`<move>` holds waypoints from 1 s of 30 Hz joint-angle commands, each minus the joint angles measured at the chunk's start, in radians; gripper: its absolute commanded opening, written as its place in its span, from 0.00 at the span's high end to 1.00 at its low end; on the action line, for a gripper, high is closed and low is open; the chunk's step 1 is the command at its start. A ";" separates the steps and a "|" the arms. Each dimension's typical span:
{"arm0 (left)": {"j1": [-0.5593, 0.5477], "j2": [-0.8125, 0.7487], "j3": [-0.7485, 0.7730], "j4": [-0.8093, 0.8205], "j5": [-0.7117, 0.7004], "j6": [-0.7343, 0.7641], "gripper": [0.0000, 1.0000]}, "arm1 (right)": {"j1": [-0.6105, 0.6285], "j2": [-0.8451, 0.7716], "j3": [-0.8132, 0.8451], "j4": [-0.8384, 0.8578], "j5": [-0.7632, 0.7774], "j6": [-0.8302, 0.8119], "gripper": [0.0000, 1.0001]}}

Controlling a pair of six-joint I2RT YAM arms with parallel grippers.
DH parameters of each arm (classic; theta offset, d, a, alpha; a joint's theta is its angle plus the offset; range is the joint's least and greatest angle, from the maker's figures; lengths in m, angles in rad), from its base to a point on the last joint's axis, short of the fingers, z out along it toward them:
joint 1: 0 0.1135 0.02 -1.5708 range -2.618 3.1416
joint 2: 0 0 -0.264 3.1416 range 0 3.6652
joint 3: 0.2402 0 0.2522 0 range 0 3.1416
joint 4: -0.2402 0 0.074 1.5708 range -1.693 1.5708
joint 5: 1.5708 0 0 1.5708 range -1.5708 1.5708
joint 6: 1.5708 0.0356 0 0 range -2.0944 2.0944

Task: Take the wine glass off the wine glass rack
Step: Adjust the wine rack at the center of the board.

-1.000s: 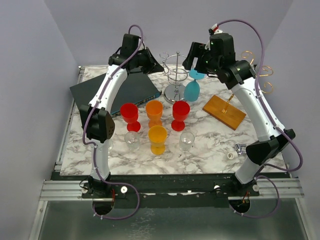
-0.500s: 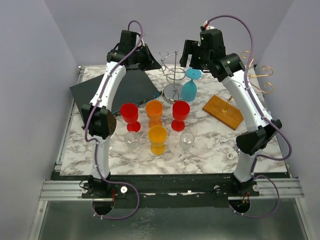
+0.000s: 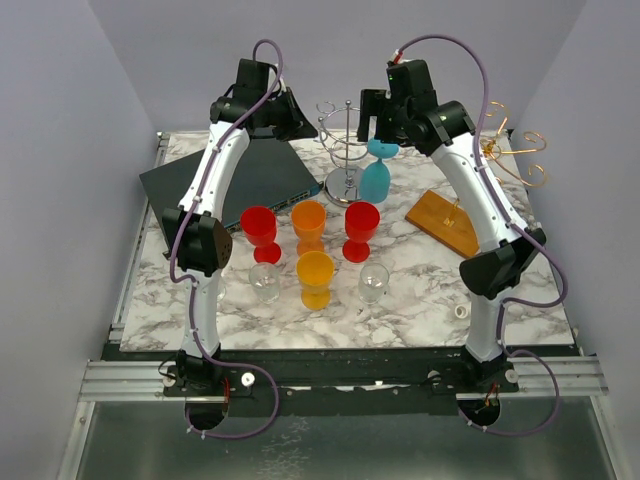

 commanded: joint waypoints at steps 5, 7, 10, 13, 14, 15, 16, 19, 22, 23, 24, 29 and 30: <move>0.032 -0.012 0.026 -0.017 -0.065 0.019 1.00 | 0.004 -0.012 -0.004 -0.058 0.028 -0.034 0.06; 0.032 -0.019 0.010 -0.017 -0.070 0.023 1.00 | 0.004 -0.010 -0.006 -0.060 0.030 -0.048 0.05; 0.036 -0.026 -0.008 -0.019 -0.077 0.026 1.00 | 0.004 -0.002 0.002 -0.069 0.022 -0.065 0.04; 0.041 -0.034 -0.026 -0.019 -0.086 0.026 1.00 | 0.005 0.000 0.004 -0.079 0.014 -0.063 0.05; 0.041 -0.037 -0.030 -0.019 -0.085 0.027 1.00 | 0.005 -0.005 -0.006 -0.079 0.013 -0.060 0.05; 0.040 -0.038 -0.034 -0.019 -0.082 0.027 1.00 | 0.005 -0.014 -0.024 -0.075 0.011 -0.052 0.05; 0.040 -0.039 -0.036 -0.019 -0.079 0.026 1.00 | 0.003 -0.026 -0.045 -0.065 0.008 -0.044 0.06; 0.040 -0.044 -0.045 -0.019 -0.072 0.021 1.00 | 0.005 -0.095 -0.143 0.003 -0.008 0.005 0.06; 0.041 -0.046 -0.049 -0.016 -0.064 0.009 1.00 | 0.004 -0.168 -0.209 0.081 -0.054 0.046 0.07; 0.041 -0.046 -0.049 -0.014 -0.058 0.002 1.00 | 0.004 -0.186 -0.216 0.099 -0.069 0.054 0.06; 0.040 -0.048 -0.053 -0.012 -0.056 -0.008 1.00 | 0.005 -0.201 -0.216 0.111 -0.090 0.064 0.06; 0.039 -0.093 -0.135 0.065 -0.069 -0.102 0.86 | 0.004 -0.267 -0.249 0.188 -0.109 0.127 0.05; 0.040 -0.112 -0.169 0.098 -0.069 -0.126 0.84 | 0.004 -0.288 -0.277 0.210 -0.091 0.155 0.05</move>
